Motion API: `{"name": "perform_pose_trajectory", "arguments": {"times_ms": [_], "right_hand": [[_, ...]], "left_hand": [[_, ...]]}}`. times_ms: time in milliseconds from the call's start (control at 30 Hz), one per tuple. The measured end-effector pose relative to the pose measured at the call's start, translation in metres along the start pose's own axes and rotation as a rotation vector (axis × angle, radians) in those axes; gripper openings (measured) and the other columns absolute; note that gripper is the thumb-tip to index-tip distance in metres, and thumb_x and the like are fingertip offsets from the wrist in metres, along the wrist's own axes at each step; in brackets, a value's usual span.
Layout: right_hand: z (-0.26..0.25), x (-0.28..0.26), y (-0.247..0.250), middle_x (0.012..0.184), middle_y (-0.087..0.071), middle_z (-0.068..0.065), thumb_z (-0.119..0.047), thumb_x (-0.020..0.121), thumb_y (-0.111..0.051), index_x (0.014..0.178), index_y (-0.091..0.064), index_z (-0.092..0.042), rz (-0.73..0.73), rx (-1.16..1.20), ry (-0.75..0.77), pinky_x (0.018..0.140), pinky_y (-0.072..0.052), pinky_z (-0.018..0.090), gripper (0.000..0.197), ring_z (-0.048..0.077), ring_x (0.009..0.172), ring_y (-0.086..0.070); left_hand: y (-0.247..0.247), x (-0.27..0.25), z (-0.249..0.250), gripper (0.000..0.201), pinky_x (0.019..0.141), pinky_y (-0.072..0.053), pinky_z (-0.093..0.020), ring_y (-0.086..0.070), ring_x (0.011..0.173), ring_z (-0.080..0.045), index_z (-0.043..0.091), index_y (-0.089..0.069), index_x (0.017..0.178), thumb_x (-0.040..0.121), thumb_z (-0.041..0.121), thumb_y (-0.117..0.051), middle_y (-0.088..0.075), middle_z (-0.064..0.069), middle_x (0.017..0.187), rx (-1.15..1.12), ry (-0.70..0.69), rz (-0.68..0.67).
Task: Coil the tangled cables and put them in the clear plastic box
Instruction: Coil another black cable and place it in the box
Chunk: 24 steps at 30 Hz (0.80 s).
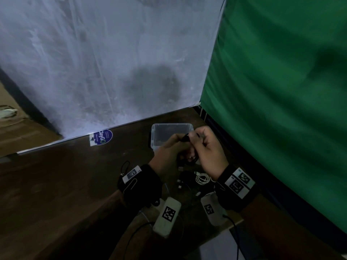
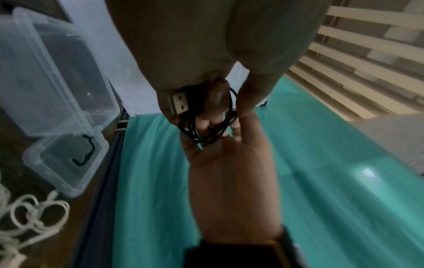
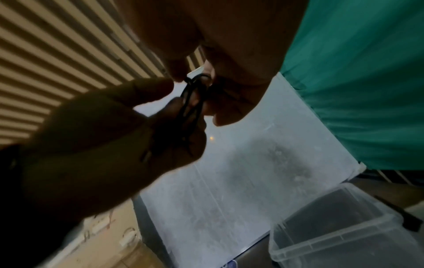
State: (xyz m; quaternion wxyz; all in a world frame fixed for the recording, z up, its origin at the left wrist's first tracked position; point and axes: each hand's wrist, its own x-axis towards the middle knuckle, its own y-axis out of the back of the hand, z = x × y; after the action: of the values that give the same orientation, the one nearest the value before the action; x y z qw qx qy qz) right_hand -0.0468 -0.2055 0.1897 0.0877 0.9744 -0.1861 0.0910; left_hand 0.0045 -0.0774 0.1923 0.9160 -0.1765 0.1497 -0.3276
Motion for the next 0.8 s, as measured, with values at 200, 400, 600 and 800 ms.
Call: {"name": "perform_pose_trajectory", "arguments": {"times_ms": [200, 400, 600, 800], "right_hand": [[-0.011, 0.008, 0.009, 0.072, -0.059, 0.002, -0.008, 0.094, -0.062, 0.086, -0.055, -0.010, -0.103, -0.004, 0.023, 0.071, -0.049, 0.032, 0.011, 0.015, 0.070, -0.058], [-0.012, 0.007, 0.016, 0.074, -0.061, 0.021, -0.002, 0.087, -0.070, 0.088, -0.063, -0.005, -0.097, -0.071, 0.109, 0.069, -0.053, 0.033, 0.008, 0.022, 0.070, -0.061], [-0.011, 0.007, 0.024, 0.070, -0.068, -0.010, -0.014, 0.093, -0.065, 0.102, -0.071, -0.011, -0.123, -0.064, 0.012, 0.067, -0.048, 0.023, 0.011, 0.006, 0.069, -0.063], [-0.012, 0.015, 0.032, 0.071, -0.064, -0.009, -0.017, 0.095, -0.062, 0.082, -0.068, -0.019, -0.099, -0.197, 0.034, 0.072, -0.047, 0.021, 0.014, 0.003, 0.071, -0.057]], "left_hand": [[0.008, 0.001, 0.003, 0.024, 0.074, -0.053, -0.035, -0.060, 0.079, -0.012, 0.006, -0.056, 0.115, 0.093, 0.016, -0.061, -0.065, -0.013, 0.096, 0.490, -0.200, -0.025], [0.008, -0.003, 0.013, 0.014, 0.056, -0.043, -0.015, -0.049, 0.054, 0.003, 0.021, -0.065, 0.097, 0.097, 0.014, -0.053, -0.061, 0.017, 0.061, 0.655, -0.234, -0.110], [0.012, 0.002, 0.016, 0.013, 0.054, -0.040, -0.011, -0.049, 0.049, 0.006, 0.013, -0.067, 0.097, 0.095, 0.011, -0.055, -0.061, 0.020, 0.058, 0.740, -0.246, -0.074], [0.012, 0.002, 0.009, 0.033, 0.060, -0.041, -0.030, -0.053, 0.064, -0.017, 0.009, -0.061, 0.108, 0.083, 0.031, -0.063, -0.058, -0.010, 0.078, 0.486, -0.063, -0.136]]}}
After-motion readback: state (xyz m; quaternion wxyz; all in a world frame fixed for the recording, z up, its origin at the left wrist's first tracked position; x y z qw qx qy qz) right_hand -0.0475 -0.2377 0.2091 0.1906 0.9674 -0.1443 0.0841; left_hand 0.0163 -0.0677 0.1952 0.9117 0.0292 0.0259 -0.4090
